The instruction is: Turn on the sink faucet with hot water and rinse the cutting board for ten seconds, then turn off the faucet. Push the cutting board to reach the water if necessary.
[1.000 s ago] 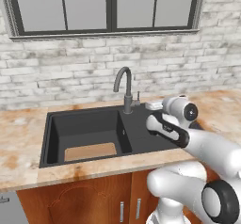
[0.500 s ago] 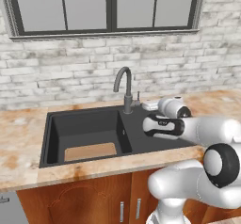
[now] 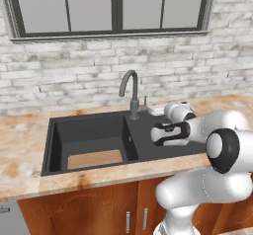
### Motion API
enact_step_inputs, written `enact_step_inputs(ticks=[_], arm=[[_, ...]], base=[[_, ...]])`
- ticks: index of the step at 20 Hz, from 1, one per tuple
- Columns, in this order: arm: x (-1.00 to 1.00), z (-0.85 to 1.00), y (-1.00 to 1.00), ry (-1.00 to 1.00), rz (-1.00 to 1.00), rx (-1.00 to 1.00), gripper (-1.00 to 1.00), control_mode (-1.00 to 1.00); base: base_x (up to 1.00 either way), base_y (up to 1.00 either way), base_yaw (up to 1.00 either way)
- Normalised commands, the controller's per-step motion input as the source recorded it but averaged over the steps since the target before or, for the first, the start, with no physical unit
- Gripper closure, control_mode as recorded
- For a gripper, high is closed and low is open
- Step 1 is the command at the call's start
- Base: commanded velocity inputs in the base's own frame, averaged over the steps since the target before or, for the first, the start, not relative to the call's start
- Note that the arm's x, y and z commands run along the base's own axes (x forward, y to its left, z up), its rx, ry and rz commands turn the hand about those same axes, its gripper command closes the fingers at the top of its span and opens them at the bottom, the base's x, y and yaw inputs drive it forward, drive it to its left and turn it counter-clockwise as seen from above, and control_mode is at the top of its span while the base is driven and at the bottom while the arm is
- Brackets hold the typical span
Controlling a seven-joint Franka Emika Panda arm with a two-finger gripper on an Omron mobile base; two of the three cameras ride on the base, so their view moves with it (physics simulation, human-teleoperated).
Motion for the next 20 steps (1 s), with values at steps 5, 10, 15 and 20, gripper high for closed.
enact_step_inputs(ticks=[5, 10, 15, 20], arm=[[0.31, -0.07, -0.02, 0.0, 0.0, 0.0, -1.0, -1.0], [0.32, -0.15, 0.0, 0.0, 0.0, 0.0, -1.0, -1.0], [0.2, -0.2, 0.0, 0.0, 0.0, 0.0, -1.0, -1.0], [0.15, -0.29, 0.0, 0.0, 0.0, 0.0, -1.0, -1.0]], base=[[0.0, 0.0, 0.0], [0.0, 0.0, 0.0], [0.0, 0.0, 0.0], [0.0, 0.0, 0.0]])
